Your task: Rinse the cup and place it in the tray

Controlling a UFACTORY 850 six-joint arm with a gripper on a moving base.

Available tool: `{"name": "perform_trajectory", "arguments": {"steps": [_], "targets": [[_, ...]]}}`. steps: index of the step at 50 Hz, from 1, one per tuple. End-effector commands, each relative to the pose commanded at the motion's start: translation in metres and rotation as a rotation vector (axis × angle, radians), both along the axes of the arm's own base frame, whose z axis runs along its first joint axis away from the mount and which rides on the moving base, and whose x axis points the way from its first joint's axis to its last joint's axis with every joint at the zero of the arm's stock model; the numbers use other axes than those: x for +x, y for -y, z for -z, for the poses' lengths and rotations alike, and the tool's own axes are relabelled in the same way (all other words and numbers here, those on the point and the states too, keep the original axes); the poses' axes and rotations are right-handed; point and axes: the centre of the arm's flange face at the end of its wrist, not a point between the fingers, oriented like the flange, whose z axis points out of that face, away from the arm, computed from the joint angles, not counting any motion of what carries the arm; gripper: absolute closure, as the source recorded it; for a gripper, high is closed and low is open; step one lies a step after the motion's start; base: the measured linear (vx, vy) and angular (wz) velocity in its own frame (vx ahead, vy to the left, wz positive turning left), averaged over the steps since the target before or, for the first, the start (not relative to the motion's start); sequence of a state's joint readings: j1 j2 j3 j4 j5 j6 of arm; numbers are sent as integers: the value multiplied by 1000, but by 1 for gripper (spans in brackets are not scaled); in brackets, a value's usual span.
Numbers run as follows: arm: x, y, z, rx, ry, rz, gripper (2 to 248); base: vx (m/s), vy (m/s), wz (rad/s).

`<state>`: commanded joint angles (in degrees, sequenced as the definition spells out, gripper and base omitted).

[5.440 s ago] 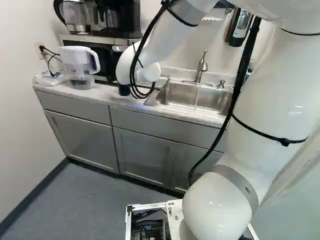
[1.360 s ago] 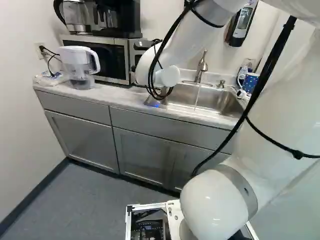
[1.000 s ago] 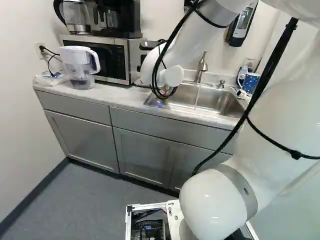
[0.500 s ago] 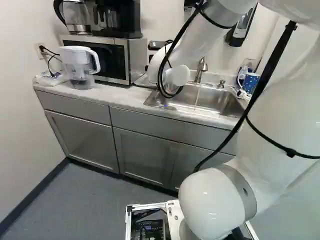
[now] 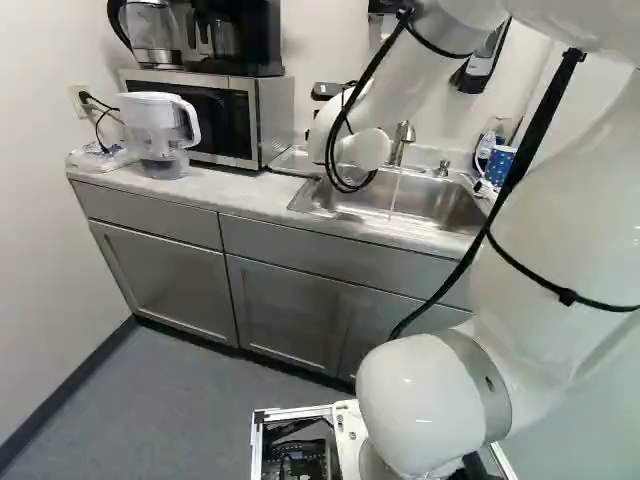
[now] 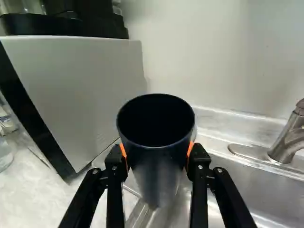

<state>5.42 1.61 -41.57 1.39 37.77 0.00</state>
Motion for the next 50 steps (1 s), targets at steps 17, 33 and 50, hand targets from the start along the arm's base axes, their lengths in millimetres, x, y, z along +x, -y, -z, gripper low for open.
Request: {"name": "perform_trajectory", "arguments": {"steps": [17,33,50], "targets": [[-1,25,0,0,0,52,125,0,0,0],[-6,48,0,0,0,101,125,0,0,0],[-12,73,15,-1,-31,154,125,0,0,0]]}}
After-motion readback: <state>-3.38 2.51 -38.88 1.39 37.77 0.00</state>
